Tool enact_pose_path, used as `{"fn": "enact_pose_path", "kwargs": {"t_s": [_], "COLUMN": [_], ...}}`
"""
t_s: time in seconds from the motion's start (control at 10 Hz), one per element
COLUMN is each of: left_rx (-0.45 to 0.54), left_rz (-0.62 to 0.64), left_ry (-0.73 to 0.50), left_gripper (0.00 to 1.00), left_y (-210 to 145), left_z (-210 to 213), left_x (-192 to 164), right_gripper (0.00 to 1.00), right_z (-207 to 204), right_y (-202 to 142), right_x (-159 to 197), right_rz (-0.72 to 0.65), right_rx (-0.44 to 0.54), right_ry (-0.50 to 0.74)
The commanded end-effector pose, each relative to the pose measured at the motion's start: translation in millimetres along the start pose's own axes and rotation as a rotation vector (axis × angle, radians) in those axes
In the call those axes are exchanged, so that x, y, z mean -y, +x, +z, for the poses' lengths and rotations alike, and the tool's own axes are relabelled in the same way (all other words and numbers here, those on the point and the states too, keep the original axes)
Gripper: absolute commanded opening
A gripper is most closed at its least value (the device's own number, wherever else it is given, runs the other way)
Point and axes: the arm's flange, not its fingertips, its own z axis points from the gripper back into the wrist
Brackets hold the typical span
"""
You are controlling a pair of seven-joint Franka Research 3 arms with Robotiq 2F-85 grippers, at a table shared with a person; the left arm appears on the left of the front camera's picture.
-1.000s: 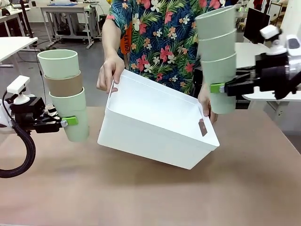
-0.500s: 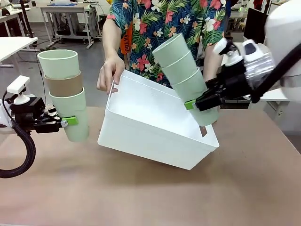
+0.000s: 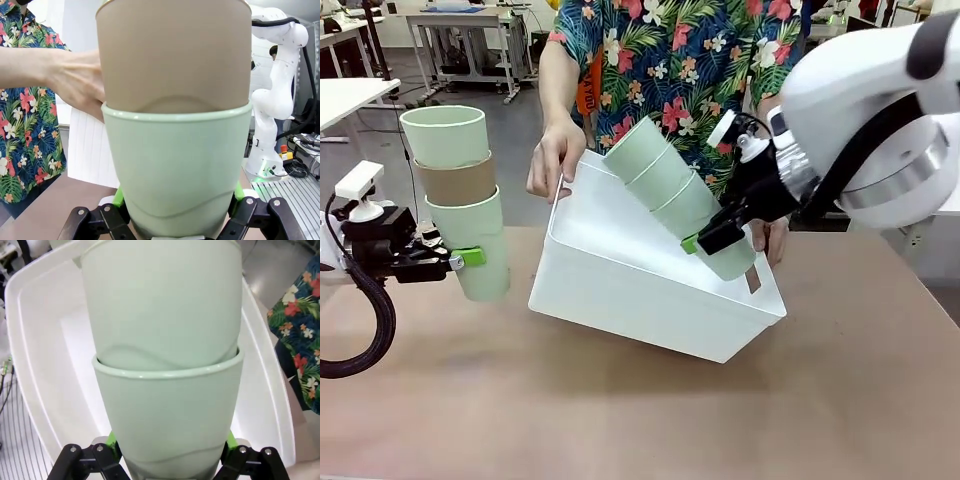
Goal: Stack the cups and store them in the basket.
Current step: Place the stack of Reusable plastic cups into the Pantry Basket.
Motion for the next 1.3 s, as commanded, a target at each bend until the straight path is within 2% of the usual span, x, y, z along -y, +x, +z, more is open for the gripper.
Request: {"fn": "enact_pose_path", "kwargs": {"t_s": [0.0, 0.6, 1.2], "left_rx": [0.014, 0.014, 0.014], "left_rz": [-0.009, -0.009, -0.009], "left_ry": [-0.003, -0.003, -0.003], "left_gripper": [0.86, 0.86, 0.86], "left_y": [4.9, 4.9, 4.9], "left_z": [0.1, 0.1, 0.1], "left_x": [1.0, 1.0, 1.0], "right_gripper": [0.86, 0.86, 0.86], "right_z": [-10.6, -50.0, -87.3], "right_y": [9.3, -7.1, -12.4], "right_x": [-2.9, -14.6, -10.0], "right_rz": [0.000, 0.099, 0.167], "right_rx": [-0.065, -0.191, -0.242], "right_ry": [-0.004, 0.068, 0.071]}}
